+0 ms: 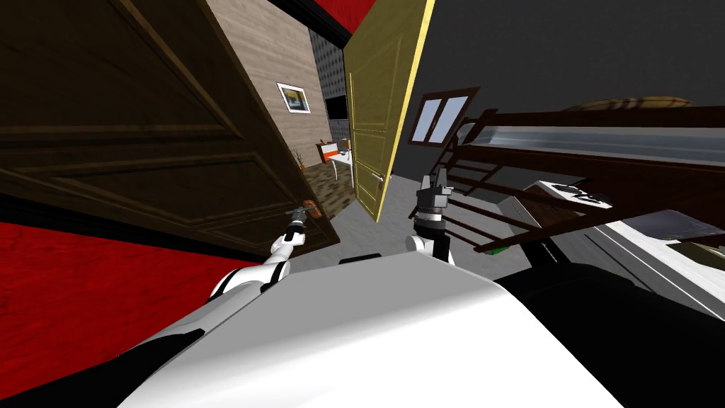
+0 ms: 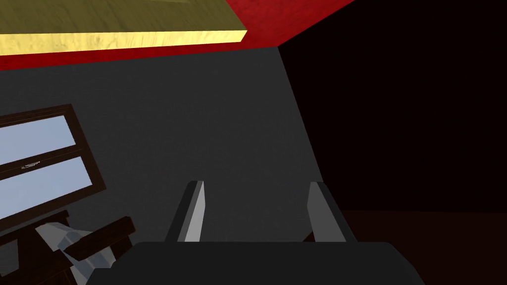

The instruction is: Pull the door open

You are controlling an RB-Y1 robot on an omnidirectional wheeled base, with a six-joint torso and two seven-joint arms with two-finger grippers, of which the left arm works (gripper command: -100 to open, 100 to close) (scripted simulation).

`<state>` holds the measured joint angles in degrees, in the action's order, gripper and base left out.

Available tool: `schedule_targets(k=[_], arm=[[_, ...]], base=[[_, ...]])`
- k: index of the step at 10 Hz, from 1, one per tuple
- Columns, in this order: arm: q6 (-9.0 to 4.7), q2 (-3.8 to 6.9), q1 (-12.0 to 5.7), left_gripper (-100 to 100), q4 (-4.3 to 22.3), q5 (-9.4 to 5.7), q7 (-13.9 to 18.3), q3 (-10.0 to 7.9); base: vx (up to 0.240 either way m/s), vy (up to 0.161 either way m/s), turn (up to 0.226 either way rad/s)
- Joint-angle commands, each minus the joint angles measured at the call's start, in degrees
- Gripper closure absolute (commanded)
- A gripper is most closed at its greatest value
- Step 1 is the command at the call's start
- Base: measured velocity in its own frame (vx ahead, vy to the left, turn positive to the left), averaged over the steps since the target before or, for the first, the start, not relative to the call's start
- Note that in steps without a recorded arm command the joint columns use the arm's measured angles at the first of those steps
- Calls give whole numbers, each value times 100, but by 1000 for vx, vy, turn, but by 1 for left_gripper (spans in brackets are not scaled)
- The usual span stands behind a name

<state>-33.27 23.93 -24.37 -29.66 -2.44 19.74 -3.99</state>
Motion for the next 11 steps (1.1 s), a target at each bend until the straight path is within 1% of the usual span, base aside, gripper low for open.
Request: schedule_targets(k=[1,2,3,5,11], arm=[[-9,-2,5,100,-19,19,43,49],[1,5,-4,100,-14,11,22,27],[-1,-2,-1,100,9,7,24,48],[-9,0,-11,100,22,-3,22,59],[-48,6,-56,100,84,-52,14,112]], base=[[-185,46,-71],[-79,13,-20],[-132,45,-120],[-201,77,-138],[-199,93,-180]])
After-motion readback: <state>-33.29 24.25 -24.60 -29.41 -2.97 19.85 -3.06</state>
